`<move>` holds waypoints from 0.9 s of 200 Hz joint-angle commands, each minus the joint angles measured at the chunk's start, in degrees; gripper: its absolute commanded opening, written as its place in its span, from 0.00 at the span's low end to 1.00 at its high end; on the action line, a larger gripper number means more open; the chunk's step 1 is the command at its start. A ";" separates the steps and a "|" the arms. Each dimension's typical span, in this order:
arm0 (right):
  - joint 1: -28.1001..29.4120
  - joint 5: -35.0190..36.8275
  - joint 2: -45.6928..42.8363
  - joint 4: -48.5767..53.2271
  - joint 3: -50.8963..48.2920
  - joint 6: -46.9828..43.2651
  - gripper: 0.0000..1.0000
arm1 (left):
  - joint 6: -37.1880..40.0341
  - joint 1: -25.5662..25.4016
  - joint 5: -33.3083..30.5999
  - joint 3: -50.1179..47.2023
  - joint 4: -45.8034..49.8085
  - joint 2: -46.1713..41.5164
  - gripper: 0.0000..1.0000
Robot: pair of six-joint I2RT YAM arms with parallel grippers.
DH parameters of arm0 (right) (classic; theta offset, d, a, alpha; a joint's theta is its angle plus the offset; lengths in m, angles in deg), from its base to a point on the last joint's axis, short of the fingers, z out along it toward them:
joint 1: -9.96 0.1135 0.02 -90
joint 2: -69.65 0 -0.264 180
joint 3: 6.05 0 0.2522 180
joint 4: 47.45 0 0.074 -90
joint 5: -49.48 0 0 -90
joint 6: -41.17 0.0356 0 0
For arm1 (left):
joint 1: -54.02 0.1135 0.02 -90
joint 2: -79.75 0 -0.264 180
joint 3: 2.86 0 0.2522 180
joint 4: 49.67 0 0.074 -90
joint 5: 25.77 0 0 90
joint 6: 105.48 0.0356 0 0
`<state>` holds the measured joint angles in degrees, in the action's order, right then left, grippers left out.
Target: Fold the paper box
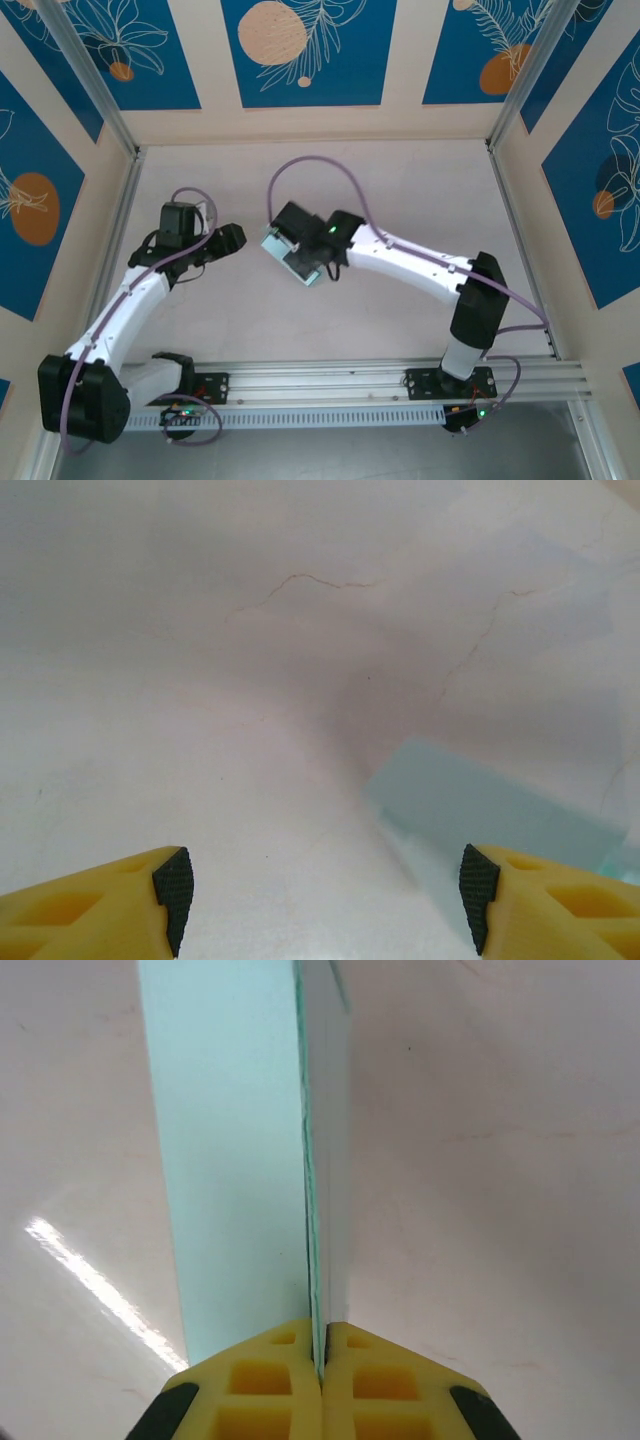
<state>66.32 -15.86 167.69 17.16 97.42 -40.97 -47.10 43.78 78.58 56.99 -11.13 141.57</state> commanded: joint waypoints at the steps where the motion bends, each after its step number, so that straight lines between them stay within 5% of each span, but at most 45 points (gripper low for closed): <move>1: -5.37 -19.17 -0.60 3.37 1.36 1.93 0.00 | -0.25 0.79 0.03 -2.05 2.14 -3.31 0.73; 57: -15.03 -38.35 6.93 12.00 5.24 -5.21 0.00 | -3.20 0.68 10.97 -8.67 -7.36 -4.49 0.72; 93: -14.43 -32.88 9.65 13.10 8.73 -8.62 0.00 | 1.35 0.75 13.62 -10.14 -16.32 -4.49 0.74; 137: -12.79 -27.58 13.76 15.93 12.77 -12.55 0.00 | 15.19 0.82 20.88 -11.82 -31.95 1.93 0.76; 180: -12.41 -24.16 17.22 17.70 15.71 -15.23 0.00 | 29.46 1.00 27.06 -11.90 -36.35 5.86 0.77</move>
<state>53.68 -41.73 183.23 31.96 110.82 -53.14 -29.55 43.91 100.13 45.34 -42.13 146.75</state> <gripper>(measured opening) 0.069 0.776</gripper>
